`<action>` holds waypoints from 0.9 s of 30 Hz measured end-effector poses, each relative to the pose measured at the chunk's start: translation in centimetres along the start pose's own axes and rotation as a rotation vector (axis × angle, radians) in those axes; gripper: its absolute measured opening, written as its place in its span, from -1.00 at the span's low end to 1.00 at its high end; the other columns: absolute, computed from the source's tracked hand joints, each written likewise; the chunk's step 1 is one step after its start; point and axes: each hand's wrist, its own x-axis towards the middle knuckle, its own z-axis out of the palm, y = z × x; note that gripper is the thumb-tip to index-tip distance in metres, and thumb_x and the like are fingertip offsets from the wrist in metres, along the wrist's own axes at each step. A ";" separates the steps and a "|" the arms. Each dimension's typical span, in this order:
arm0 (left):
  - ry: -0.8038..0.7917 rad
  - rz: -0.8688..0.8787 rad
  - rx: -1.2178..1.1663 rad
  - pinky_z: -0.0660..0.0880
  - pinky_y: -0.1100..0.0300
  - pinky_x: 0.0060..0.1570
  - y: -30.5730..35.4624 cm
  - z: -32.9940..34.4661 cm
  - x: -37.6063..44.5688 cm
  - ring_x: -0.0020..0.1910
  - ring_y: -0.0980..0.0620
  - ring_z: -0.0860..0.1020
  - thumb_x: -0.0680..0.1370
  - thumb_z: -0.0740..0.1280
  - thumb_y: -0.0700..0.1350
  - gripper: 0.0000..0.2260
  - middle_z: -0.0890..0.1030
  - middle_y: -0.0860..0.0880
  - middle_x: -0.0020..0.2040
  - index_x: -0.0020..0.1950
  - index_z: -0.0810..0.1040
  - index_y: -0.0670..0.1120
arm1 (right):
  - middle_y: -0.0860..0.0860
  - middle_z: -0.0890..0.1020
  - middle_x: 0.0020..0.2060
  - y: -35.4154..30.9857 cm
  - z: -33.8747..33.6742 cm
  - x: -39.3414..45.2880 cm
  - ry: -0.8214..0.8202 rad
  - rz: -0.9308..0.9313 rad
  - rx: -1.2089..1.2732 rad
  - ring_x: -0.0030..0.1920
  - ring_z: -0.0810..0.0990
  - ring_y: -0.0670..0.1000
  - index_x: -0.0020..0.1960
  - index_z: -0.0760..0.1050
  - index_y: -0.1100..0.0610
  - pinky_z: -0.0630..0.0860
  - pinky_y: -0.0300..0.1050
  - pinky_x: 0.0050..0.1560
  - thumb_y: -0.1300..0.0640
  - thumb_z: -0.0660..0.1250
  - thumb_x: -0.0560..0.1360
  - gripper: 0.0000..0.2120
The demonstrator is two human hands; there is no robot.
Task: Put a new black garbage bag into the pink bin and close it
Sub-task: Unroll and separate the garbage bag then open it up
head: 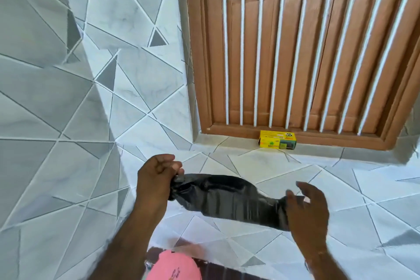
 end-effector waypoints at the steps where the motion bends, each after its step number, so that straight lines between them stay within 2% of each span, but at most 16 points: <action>1: -0.037 0.006 0.063 0.38 0.28 -0.53 0.3 -0.6 -0.7 -0.41 0.05 0.61 0.51 0.32 -0.33 -0.82 0.67 -0.15 -0.23 0.08 0.55 -0.17 | 0.09 0.61 0.13 -2.4 0.6 -2.2 -0.091 -0.213 -0.007 0.19 0.53 0.13 0.15 0.54 0.11 0.44 0.12 0.26 0.06 0.48 0.40 -0.64; 3: -0.127 0.017 0.180 0.37 0.28 -0.56 0.7 -1.5 -2.1 -0.38 0.05 0.62 0.50 0.33 -0.29 -0.82 0.69 -0.16 -0.22 0.05 0.57 -0.09 | 0.01 0.55 0.24 -7.5 1.5 -5.7 -0.269 -0.574 -0.070 0.31 0.43 0.01 0.32 0.43 0.01 0.34 0.02 0.33 -0.09 0.46 0.37 -0.43; 4: -0.166 0.029 0.217 0.39 0.28 -0.56 0.9 -2.3 -3.0 -0.36 0.05 0.64 0.51 0.33 -0.29 -0.82 0.70 -0.16 -0.21 0.04 0.57 -0.06 | -0.03 0.55 0.24 -10.0 1.9 -7.4 -0.346 -0.697 -0.078 0.30 0.40 -0.04 0.37 0.36 -0.07 0.34 0.00 0.32 -0.17 0.40 0.38 -0.40; 6: -0.216 0.061 0.266 0.48 0.25 -0.49 1.4 -4.2 -4.4 -0.30 0.06 0.67 0.52 0.31 -0.28 -0.80 0.70 -0.13 -0.20 0.04 0.57 -0.02 | -0.04 0.67 0.00 -14.4 2.5 -10.8 -0.449 -0.855 -0.011 0.05 0.52 -0.10 0.23 0.45 -0.10 0.53 -0.08 0.05 -0.23 0.21 0.49 -0.63; 7: -0.230 0.074 0.272 0.50 0.27 -0.46 1.6 -5.2 -4.9 -0.30 0.07 0.67 0.53 0.30 -0.27 -0.80 0.70 -0.12 -0.19 0.05 0.58 -0.02 | -0.01 0.70 -0.19 -15.7 2.7 -12.4 -0.452 -0.864 0.025 -0.15 0.57 -0.07 0.05 0.55 -0.03 0.56 -0.16 -0.15 -0.22 0.08 0.57 -0.63; 8: -0.235 0.082 0.265 0.50 0.29 -0.47 1.7 -6.4 -5.1 -0.31 0.09 0.67 0.54 0.29 -0.26 -0.81 0.70 -0.12 -0.19 0.05 0.58 -0.01 | 0.01 0.69 -0.32 -16.6 3.0 -13.8 -0.449 -0.830 0.048 -0.29 0.59 -0.03 -0.11 0.61 0.04 0.57 -0.17 -0.28 -0.20 0.00 0.60 -0.51; 9: -0.232 0.083 0.269 0.50 0.29 -0.49 1.9 -8.2 -5.4 -0.32 0.10 0.67 0.55 0.30 -0.23 -0.83 0.70 -0.11 -0.19 0.05 0.57 0.00 | -0.01 0.69 -0.33 -17.1 3.5 -15.6 -0.479 -0.715 0.082 -0.31 0.61 -0.04 -0.18 0.64 0.05 0.59 -0.15 -0.26 -0.16 0.04 0.60 -0.51; 11: -0.247 0.093 0.312 0.55 0.22 -0.43 1.8 -11.6 -5.6 -0.30 0.16 0.66 0.54 0.36 -0.12 -0.88 0.70 -0.06 -0.18 0.07 0.56 0.02 | -0.12 0.72 -0.25 -17.2 4.5 -17.9 -0.552 -0.390 0.170 -0.21 0.64 -0.13 -0.18 0.67 -0.02 0.57 -0.19 -0.10 0.05 0.26 0.53 -0.77; 12: -0.300 0.111 0.343 0.59 0.23 -0.33 1.5 -13.3 -5.7 -0.28 0.22 0.65 0.52 0.40 -0.07 -0.83 0.69 -0.02 -0.16 0.10 0.56 0.03 | -0.15 0.72 -0.25 -16.8 4.8 -18.8 -0.555 -0.257 0.213 -0.20 0.65 -0.16 -0.19 0.68 -0.02 0.53 -0.27 -0.12 0.16 0.33 0.51 -0.80; 14: -0.460 0.128 0.496 0.56 0.38 -0.22 0.6 -15.5 -6.0 -0.20 0.30 0.62 0.45 0.48 -0.04 -0.71 0.67 0.07 -0.07 0.15 0.54 0.07 | -0.15 0.70 -0.35 -16.4 4.9 -19.5 -0.500 -0.088 0.243 -0.33 0.60 -0.19 -0.26 0.67 0.03 0.47 -0.35 -0.26 0.25 0.37 0.48 -0.79; 16: -0.570 0.074 0.618 0.53 0.42 -0.30 -0.1 -19.2 -6.8 -0.26 0.17 0.65 0.43 0.50 -0.10 -0.74 0.70 0.04 -0.13 0.08 0.58 0.05 | -0.02 0.65 -0.43 -17.5 4.7 -21.7 -0.444 0.035 0.232 -0.42 0.51 -0.12 -0.33 0.62 0.13 0.44 -0.30 -0.35 0.23 0.38 0.48 -0.79; 19: -0.409 0.038 0.528 0.43 0.43 -0.46 -0.7 -20.6 -6.8 -0.45 0.13 0.60 0.49 0.41 -0.27 -0.90 0.67 -0.02 -0.30 -0.06 0.64 -0.10 | 0.19 0.59 -0.42 -16.4 3.2 -21.3 -0.359 0.124 0.228 -0.39 0.45 0.00 -0.32 0.56 0.25 0.41 -0.12 -0.30 0.15 0.39 0.48 -0.75; 21: -0.360 0.035 0.416 0.44 0.39 -0.46 0.0 -21.5 -7.2 -0.47 0.13 0.57 0.52 0.39 -0.23 -0.92 0.66 -0.02 -0.33 -0.14 0.65 -0.10 | 0.11 0.59 -0.46 -17.2 1.8 -22.0 -0.294 0.129 0.231 -0.43 0.47 -0.06 -0.35 0.57 0.21 0.42 -0.12 -0.31 0.14 0.42 0.47 -0.76; 23: -0.424 -0.038 0.299 0.52 0.29 -0.39 0.7 -20.6 -8.8 -0.41 0.08 0.60 0.52 0.41 -0.04 -0.88 0.69 -0.07 -0.28 -0.11 0.65 -0.08 | -0.03 0.57 -0.51 -17.8 1.2 -22.8 -0.290 0.103 0.232 -0.48 0.44 -0.14 -0.37 0.55 0.17 0.41 -0.22 -0.37 0.17 0.45 0.43 -0.78; 25: -0.485 -0.127 0.227 0.62 0.18 -0.22 0.7 -19.1 -10.5 -0.27 0.05 0.68 0.43 0.46 0.13 -0.70 0.72 -0.07 -0.14 0.07 0.62 0.01 | -0.05 0.52 -0.54 -19.0 1.3 -23.9 -0.320 0.052 0.231 -0.49 0.40 -0.14 -0.39 0.51 0.16 0.36 -0.25 -0.41 0.20 0.46 0.42 -0.76; 27: -0.502 -0.124 0.236 0.64 0.11 -0.05 0.5 -17.7 -11.7 -0.14 0.06 0.70 0.35 0.51 0.12 -0.60 0.71 -0.02 -0.05 0.15 0.59 0.08 | 0.00 0.53 -0.51 -19.7 1.5 -24.5 -0.326 0.010 0.255 -0.45 0.42 -0.10 -0.35 0.52 0.17 0.40 -0.19 -0.38 0.22 0.43 0.43 -0.80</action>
